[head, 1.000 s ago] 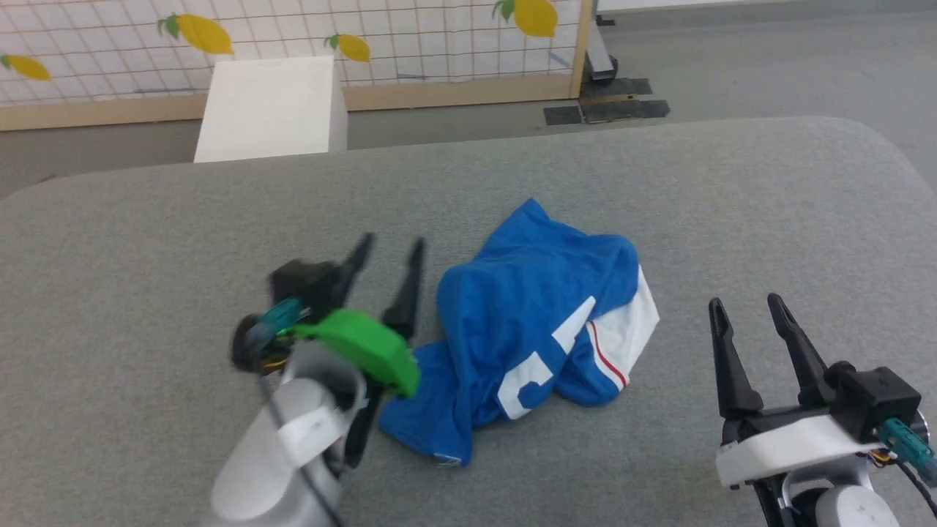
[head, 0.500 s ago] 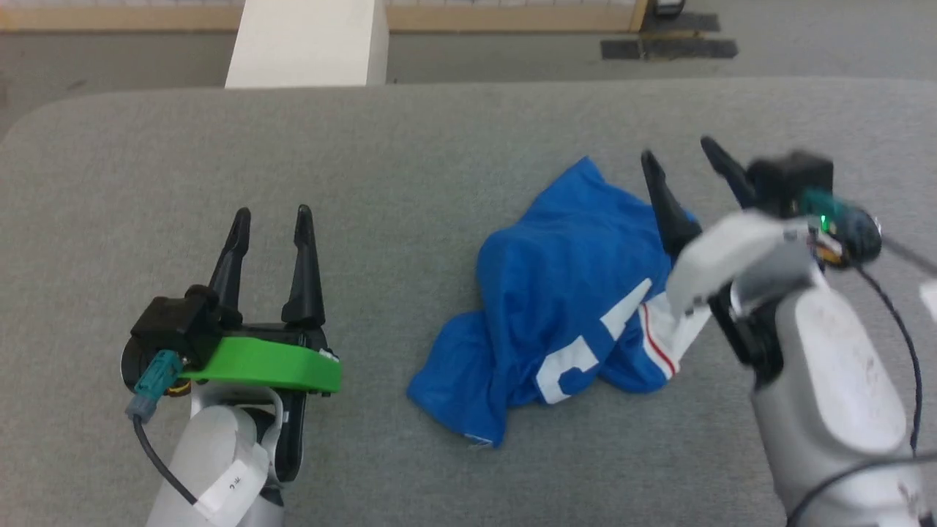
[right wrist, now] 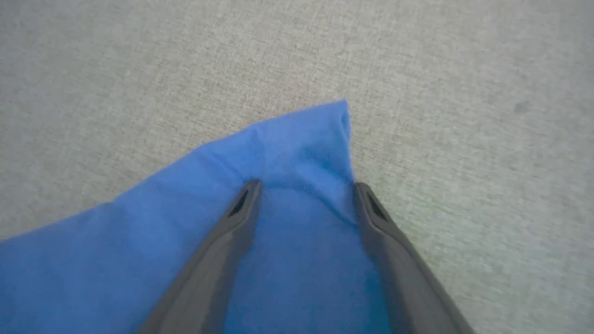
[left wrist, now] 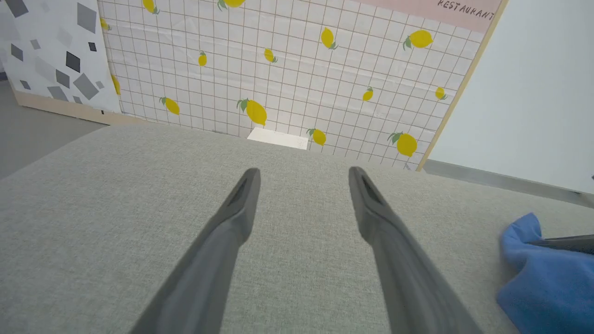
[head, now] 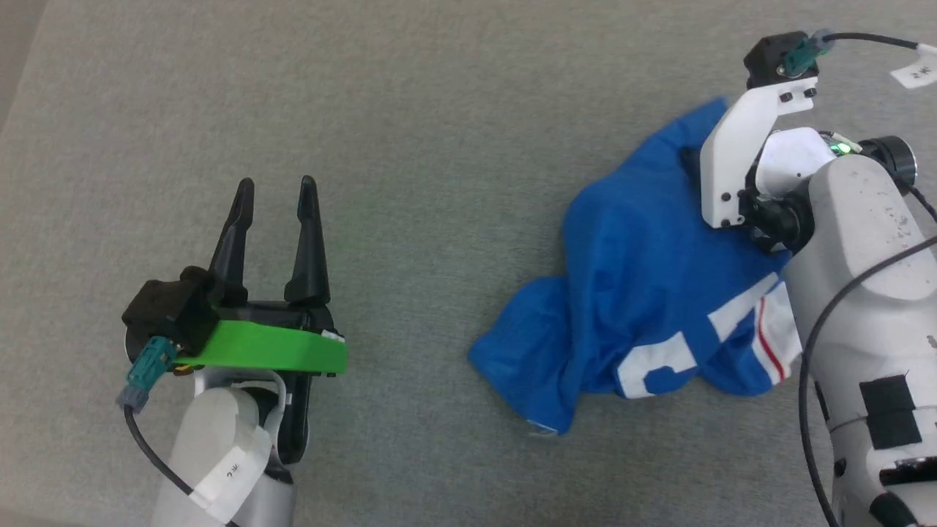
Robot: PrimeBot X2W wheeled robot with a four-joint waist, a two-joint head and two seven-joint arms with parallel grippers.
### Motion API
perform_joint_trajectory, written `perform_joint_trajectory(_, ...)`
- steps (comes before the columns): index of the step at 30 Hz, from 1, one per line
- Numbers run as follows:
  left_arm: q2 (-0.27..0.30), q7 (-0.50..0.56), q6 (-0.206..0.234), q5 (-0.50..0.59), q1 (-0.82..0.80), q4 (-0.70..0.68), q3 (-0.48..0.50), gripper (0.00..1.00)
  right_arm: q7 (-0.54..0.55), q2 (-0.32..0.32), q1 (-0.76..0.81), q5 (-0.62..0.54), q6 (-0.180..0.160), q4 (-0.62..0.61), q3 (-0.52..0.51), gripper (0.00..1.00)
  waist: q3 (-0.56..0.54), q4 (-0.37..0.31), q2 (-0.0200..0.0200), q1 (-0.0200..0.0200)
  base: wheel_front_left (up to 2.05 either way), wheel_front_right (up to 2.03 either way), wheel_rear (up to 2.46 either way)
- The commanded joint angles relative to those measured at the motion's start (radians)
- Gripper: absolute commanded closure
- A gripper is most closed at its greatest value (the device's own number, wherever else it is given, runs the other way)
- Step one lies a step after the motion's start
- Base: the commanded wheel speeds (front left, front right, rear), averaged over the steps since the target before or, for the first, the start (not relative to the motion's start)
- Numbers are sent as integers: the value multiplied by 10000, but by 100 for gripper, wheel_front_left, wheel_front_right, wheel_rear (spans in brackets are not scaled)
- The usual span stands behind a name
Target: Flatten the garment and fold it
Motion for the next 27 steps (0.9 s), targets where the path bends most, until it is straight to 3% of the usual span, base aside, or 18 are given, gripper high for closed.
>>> perform_joint_trajectory(1,-48,-37,-14,-96,-147,5,-44,0,368,-47,-183,-129,-15,161,26,0,623,625,0,0,0,0,0)
perform_joint_trajectory(4,-51,-37,34,-255,-93,24,-96,0,1214,-39,-269,-206,-15,425,-133,0,563,626,0,0,0,0,0)
perform_joint_trajectory(5,-51,-37,48,-264,-64,44,-101,0,1447,-9,-234,-158,-15,488,-209,23,503,611,0,0,0,0,0)
perform_joint_trajectory(6,-52,-37,63,-271,-11,68,-94,0,1678,31,-163,-79,-15,530,-281,59,395,575,0,0,0,0,0)
perform_joint_trajectory(7,-52,-37,76,-267,40,89,-82,0,1756,59,-98,-33,-15,495,-251,85,292,534,0,0,0,0,0)
perform_joint_trajectory(8,-52,-37,82,-249,103,114,-65,0,1611,79,-14,36,-15,323,-194,100,150,475,0,0,0,0,0)
perform_joint_trajectory(12,-53,-37,76,-71,396,316,44,0,437,115,555,494,-15,-628,4,100,-565,175,0,0,0,0,0)
perform_joint_trajectory(17,-53,-37,117,245,999,543,403,0,-674,212,2043,1392,-15,-2717,608,100,-1799,-455,0,0,0,0,0)
perform_joint_trajectory(27,-54,-37,17,609,2057,651,951,0,-18,37,7184,2120,-15,-9356,812,100,-3381,-1561,0,0,0,0,0)
